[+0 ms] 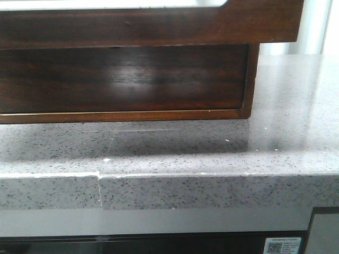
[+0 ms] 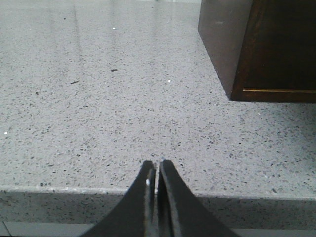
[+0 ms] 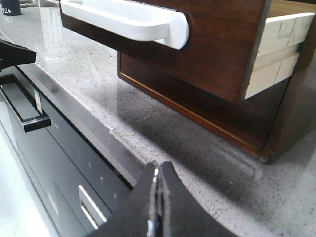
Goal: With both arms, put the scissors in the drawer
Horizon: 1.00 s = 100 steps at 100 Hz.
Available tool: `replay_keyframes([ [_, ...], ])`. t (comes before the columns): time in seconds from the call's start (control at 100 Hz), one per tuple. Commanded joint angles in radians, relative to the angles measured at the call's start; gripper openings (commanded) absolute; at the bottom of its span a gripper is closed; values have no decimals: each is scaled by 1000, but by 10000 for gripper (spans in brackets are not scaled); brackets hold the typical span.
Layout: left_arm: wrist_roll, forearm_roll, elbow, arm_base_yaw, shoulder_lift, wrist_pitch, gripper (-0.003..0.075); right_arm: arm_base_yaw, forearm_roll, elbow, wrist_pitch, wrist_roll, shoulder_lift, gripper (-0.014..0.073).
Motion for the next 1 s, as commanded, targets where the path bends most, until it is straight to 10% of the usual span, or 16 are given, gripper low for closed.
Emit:
replay_keyframes([
  [0.0, -10, -1, 20, 0, -27, -68, -22, -5, 7, -27, -128, 2, 10, -41],
  [0.22, -10, -1, 20, 0, -27, -68, -22, -8, -32, -3, -287, 12, 10, -41],
  [0.53, -10, -1, 20, 0, -27, -68, -22, -167, -331, 110, -599, 472, 10, -41],
  [0.99, -10, -1, 20, 0, -27, -68, -22, -542, -407, 177, -450, 642, -179, -41],
])
